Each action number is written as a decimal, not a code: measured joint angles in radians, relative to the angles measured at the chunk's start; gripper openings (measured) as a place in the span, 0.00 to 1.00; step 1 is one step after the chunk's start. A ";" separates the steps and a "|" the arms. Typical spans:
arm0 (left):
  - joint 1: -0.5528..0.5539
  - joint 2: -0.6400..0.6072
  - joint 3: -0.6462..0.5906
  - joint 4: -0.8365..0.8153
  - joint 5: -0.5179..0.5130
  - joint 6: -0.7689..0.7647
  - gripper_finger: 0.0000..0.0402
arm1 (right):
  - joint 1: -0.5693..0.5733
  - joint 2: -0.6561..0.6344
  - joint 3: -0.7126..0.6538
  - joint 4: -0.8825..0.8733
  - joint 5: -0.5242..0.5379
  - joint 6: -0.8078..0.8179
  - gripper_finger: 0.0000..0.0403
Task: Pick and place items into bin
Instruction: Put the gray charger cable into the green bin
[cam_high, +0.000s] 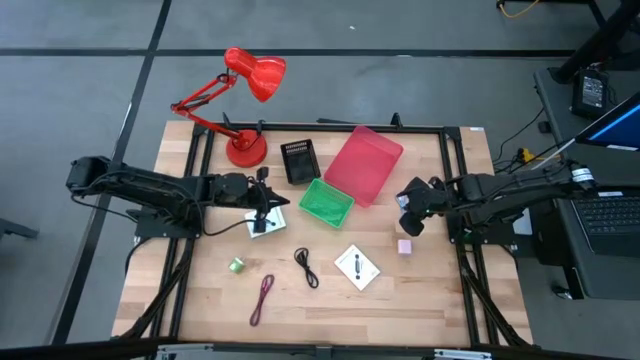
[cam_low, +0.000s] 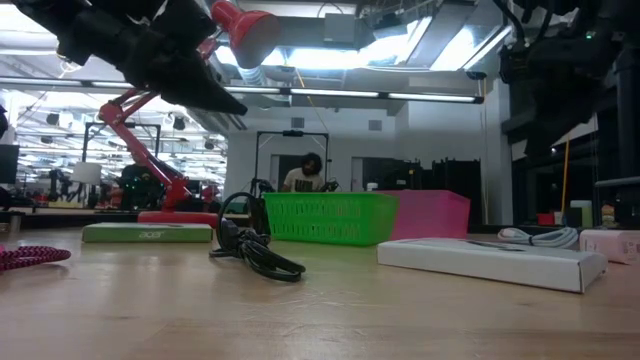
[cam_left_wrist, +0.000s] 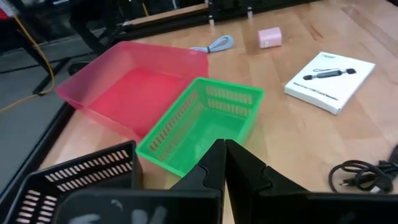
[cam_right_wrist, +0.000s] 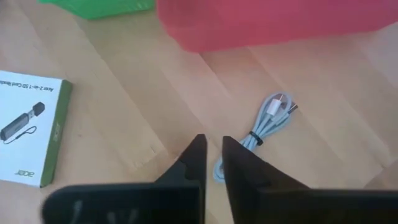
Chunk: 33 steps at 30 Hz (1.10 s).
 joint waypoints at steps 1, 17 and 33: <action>0.000 0.000 0.000 0.000 -0.003 0.000 0.01 | 0.000 0.002 0.000 0.000 0.000 0.013 0.14; 0.000 0.000 0.000 -0.001 -0.003 -0.003 0.01 | -0.009 0.032 -0.001 -0.011 -0.010 0.145 0.44; 0.000 0.000 -0.001 -0.005 -0.002 -0.004 0.01 | -0.009 0.289 -0.001 -0.021 -0.008 0.253 0.45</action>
